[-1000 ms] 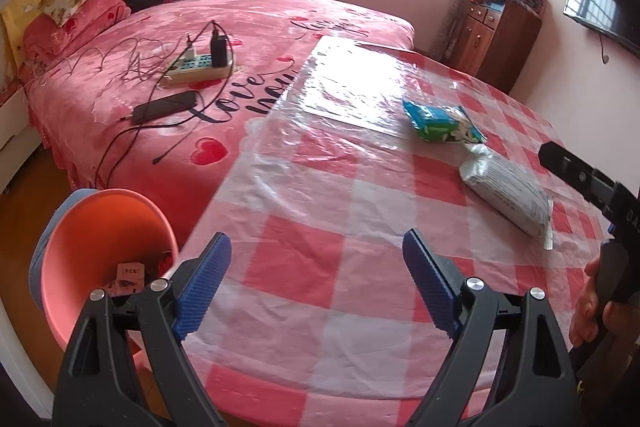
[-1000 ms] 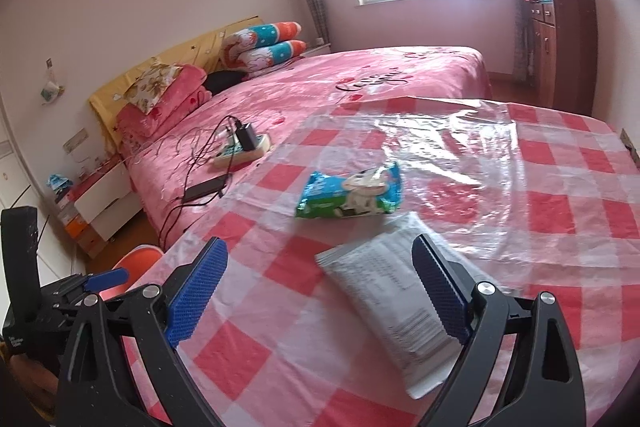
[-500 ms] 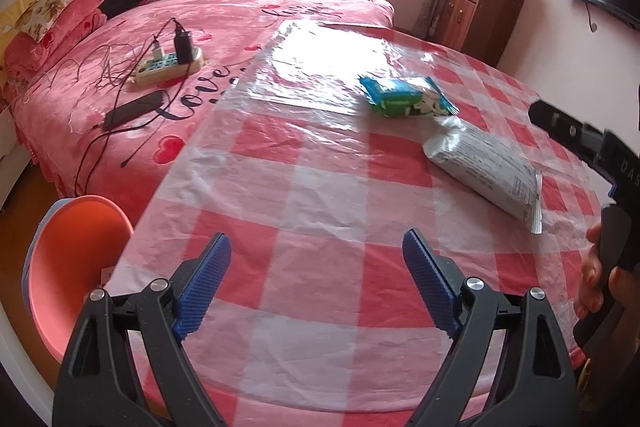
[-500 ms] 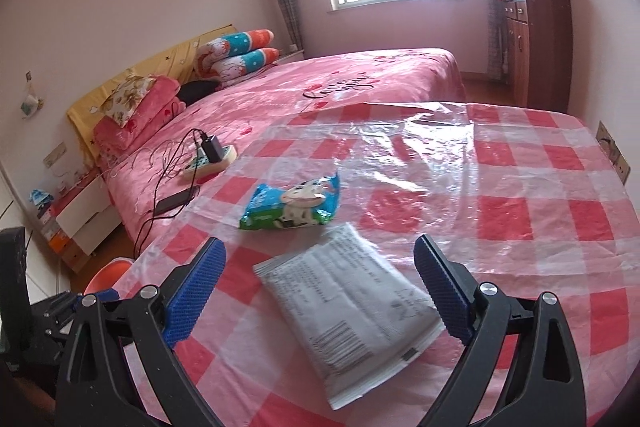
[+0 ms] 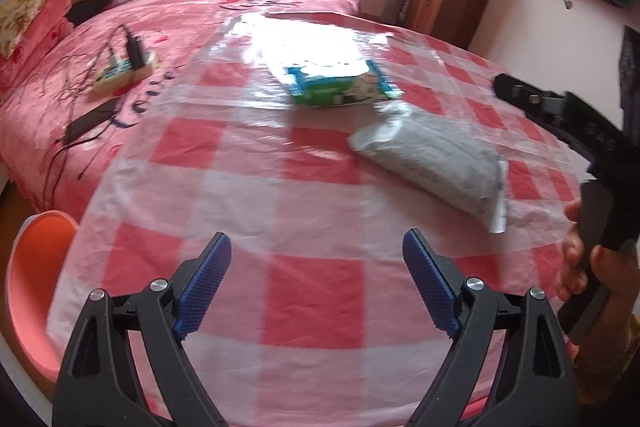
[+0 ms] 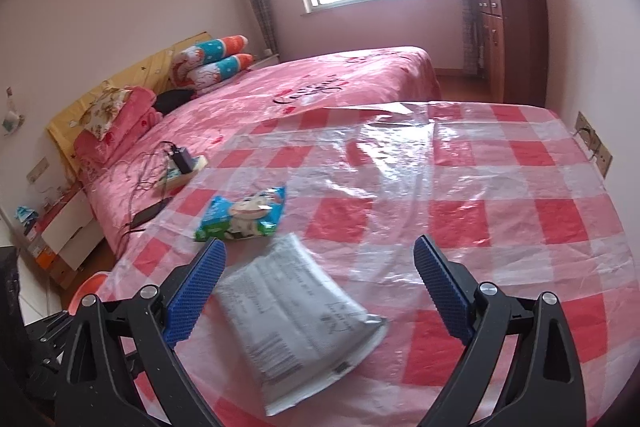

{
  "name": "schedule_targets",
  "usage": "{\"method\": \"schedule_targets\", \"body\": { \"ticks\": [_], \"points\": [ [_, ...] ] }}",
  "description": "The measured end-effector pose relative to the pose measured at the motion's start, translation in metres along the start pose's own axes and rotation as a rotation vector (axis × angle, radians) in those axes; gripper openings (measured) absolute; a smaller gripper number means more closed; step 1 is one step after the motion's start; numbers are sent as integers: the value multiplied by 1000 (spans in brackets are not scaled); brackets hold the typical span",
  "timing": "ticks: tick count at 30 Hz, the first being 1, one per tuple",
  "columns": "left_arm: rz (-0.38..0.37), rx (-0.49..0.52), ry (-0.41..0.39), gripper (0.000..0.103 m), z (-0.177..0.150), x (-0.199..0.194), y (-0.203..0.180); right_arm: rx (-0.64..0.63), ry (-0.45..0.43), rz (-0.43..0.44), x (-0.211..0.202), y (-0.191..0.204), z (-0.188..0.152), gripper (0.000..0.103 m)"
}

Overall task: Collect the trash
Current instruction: 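Grasp the blue cow-print wipes pack with the left tool while right tool grasps the grey-white plastic package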

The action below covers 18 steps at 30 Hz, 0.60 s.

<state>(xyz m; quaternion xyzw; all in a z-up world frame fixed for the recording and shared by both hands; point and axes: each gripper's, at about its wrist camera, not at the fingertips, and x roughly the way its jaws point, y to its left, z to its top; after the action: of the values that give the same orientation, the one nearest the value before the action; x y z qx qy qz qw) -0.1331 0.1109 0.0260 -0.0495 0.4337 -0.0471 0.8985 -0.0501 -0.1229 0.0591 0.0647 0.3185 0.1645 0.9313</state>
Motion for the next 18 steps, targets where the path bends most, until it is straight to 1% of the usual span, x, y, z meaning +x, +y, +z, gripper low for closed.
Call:
{"method": "schedule_targets", "body": {
  "ticks": [4, 9, 12, 18],
  "points": [
    [-81, 7, 9, 88, 7, 7, -19, 12, 11, -42, 2, -15, 2, 94],
    [-199, -36, 34, 88, 19, 24, -39, 66, 24, -80, 4, -41, 5, 94],
    [-238, -36, 46, 88, 24, 36, -52, 82, 21, -100, 2, -52, 6, 94],
    [-265, -15, 62, 88, 34, 60, -70, 121, 16, -108, -2, -70, 10, 94]
  ]
}}
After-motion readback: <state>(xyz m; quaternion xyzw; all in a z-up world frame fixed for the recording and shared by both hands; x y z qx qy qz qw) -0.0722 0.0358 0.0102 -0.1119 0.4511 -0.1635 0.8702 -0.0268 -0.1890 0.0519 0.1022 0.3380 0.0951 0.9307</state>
